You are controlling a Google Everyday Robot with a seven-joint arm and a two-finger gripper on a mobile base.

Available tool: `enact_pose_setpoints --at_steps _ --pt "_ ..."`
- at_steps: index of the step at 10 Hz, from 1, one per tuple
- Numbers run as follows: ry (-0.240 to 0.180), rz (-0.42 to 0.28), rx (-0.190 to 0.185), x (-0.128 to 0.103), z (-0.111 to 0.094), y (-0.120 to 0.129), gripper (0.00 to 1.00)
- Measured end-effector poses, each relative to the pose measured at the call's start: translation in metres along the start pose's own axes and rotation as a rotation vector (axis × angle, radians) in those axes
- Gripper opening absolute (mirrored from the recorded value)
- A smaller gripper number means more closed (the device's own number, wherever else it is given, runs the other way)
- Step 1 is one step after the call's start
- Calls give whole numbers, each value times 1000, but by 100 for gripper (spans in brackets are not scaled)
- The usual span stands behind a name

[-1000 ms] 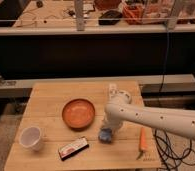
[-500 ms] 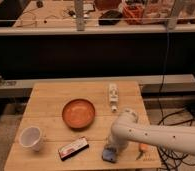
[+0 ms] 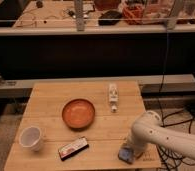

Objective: Wipe the white sponge on the table

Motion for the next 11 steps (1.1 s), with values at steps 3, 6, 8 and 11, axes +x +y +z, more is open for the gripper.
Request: enact_pose_setpoints --at_steps 3,6,8,11 --pt "44 14 2 43 -10 -28 3" --pt "83 -54 8 69 -21 -70 3" --pt "90 -142 22 51 -26 -101 3" --pt "95 -282 34 12 -29 -140 3"
